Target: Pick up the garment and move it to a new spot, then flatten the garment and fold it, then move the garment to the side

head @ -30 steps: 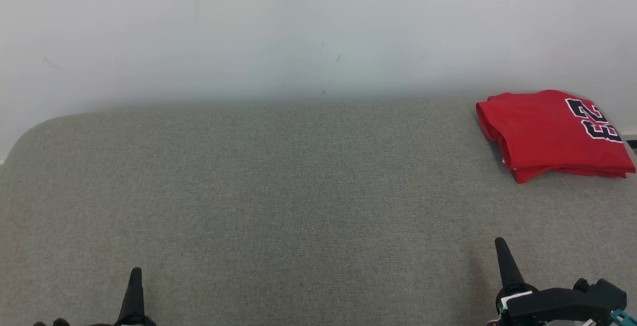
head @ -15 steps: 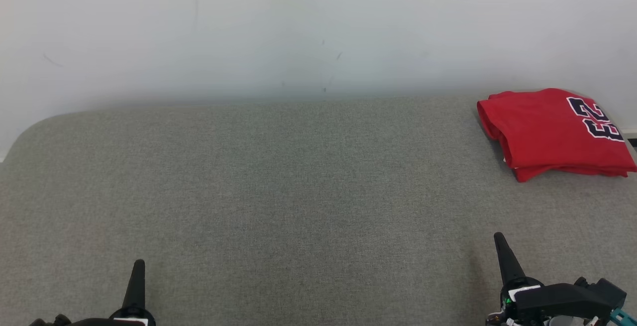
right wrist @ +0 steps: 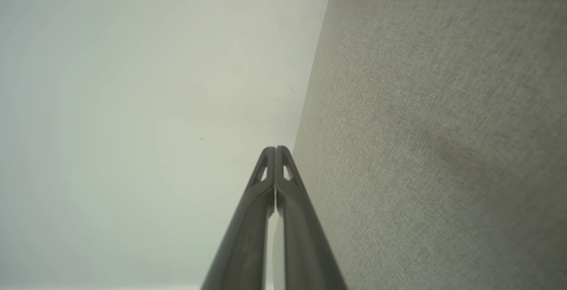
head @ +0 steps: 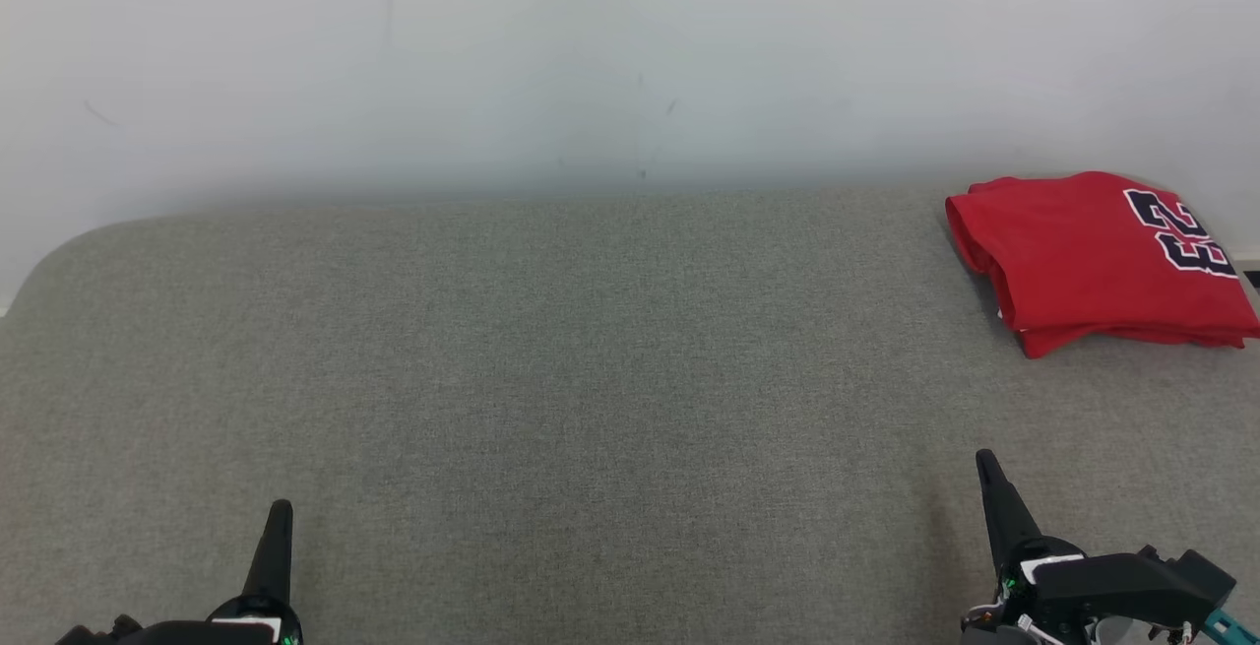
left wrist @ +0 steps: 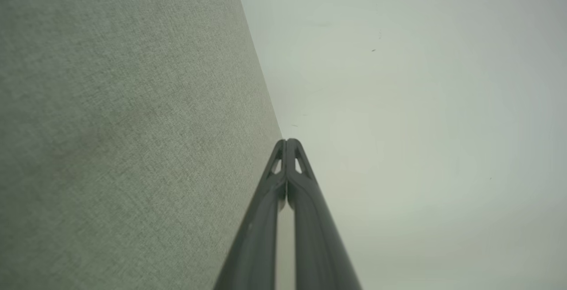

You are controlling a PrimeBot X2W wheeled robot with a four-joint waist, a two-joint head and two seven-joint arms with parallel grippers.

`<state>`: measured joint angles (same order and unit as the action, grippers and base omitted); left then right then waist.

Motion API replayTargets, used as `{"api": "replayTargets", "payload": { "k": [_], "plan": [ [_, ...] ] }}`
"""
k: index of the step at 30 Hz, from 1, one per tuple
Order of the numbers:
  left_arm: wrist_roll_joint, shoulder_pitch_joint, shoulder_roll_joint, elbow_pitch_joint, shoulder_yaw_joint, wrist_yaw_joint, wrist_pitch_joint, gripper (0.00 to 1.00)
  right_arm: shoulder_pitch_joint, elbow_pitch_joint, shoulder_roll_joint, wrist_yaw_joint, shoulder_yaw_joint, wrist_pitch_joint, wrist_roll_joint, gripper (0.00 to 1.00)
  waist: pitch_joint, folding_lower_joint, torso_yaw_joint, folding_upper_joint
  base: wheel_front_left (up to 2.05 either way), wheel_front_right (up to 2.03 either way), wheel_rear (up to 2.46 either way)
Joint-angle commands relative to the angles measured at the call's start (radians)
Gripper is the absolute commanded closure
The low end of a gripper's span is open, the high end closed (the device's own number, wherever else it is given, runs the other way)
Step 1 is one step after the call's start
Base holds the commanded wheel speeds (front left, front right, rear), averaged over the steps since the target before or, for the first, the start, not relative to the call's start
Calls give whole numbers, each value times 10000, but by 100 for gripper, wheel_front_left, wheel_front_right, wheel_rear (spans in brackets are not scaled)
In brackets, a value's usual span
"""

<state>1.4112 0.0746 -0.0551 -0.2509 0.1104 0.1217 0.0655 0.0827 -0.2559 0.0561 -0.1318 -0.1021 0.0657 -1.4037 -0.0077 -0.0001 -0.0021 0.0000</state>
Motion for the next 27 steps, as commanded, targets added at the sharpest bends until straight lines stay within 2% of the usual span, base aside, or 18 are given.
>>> {"api": "replayTargets", "payload": {
  "k": [1, 27],
  "plan": [
    [189, 178, 16, 61, 35, 29, 59, 100, 144, 67, -27, 16, -25, 59, -259, 100, 5, 1, 1, 0, 0, 0, 0],
    [2038, 406, 62, 61, 57, 110, 514, 100, 302, 125, -81, 21, -134, 520, -2098, 100, 107, 1, 21, 0, 0, 0, 0]
  ]
}}
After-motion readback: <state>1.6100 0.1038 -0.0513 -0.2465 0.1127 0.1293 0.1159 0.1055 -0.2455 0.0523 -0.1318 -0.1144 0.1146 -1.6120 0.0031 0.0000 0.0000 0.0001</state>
